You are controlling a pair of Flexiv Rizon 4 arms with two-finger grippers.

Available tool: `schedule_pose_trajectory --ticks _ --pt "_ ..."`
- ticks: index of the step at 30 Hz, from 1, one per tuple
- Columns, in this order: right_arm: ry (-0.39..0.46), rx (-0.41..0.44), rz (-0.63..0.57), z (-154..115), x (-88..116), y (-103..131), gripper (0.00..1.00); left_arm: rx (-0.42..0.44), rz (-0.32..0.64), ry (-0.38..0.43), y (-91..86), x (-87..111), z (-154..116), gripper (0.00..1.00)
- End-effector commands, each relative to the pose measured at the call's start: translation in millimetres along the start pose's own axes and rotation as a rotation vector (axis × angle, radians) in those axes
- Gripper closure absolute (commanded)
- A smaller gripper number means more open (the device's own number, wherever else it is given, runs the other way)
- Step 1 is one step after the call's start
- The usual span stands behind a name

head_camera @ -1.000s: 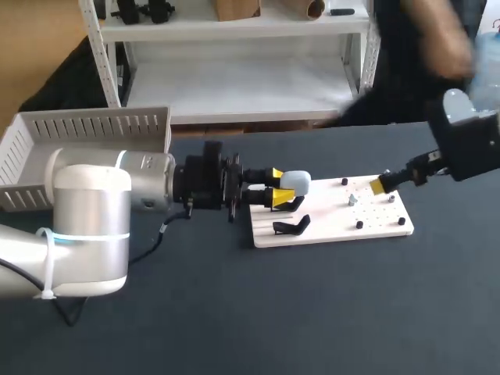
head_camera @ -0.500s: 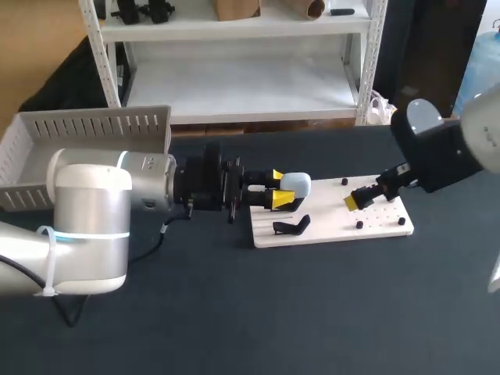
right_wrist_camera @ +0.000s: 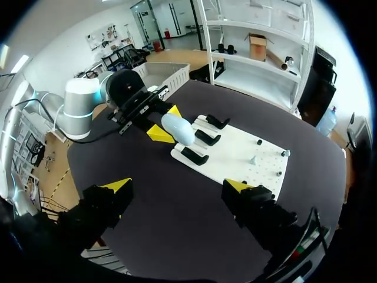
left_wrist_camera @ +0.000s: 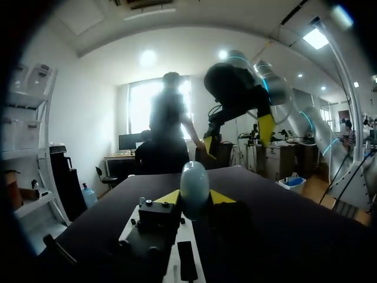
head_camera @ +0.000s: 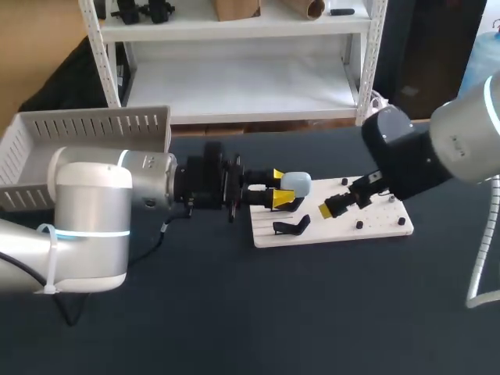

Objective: Pick up each earbud case from the left stands, insert the matching earbuds, close the lid, and place the case in the box.

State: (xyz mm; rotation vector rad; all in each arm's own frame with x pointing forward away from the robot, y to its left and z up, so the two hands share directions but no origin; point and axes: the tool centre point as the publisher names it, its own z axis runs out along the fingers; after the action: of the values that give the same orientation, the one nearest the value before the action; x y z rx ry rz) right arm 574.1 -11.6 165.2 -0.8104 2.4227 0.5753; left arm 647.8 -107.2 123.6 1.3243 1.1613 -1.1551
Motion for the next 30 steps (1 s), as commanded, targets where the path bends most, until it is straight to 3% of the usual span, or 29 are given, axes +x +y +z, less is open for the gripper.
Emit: schedule_pose_trajectory --ticks 1,11,30 --pt "0.013 -0.010 -0.003 18 -11 1 0.00 0.001 0.001 -0.003 1.1 1.1 0 1.00" --pt "0.030 -0.005 0.011 44 -30 -6 0.00 0.001 0.001 -0.003 1.1 1.1 0 1.00" --pt "0.033 0.011 0.045 55 -43 -20 0.00 0.001 0.001 -0.003 1.1 1.1 0 1.00"
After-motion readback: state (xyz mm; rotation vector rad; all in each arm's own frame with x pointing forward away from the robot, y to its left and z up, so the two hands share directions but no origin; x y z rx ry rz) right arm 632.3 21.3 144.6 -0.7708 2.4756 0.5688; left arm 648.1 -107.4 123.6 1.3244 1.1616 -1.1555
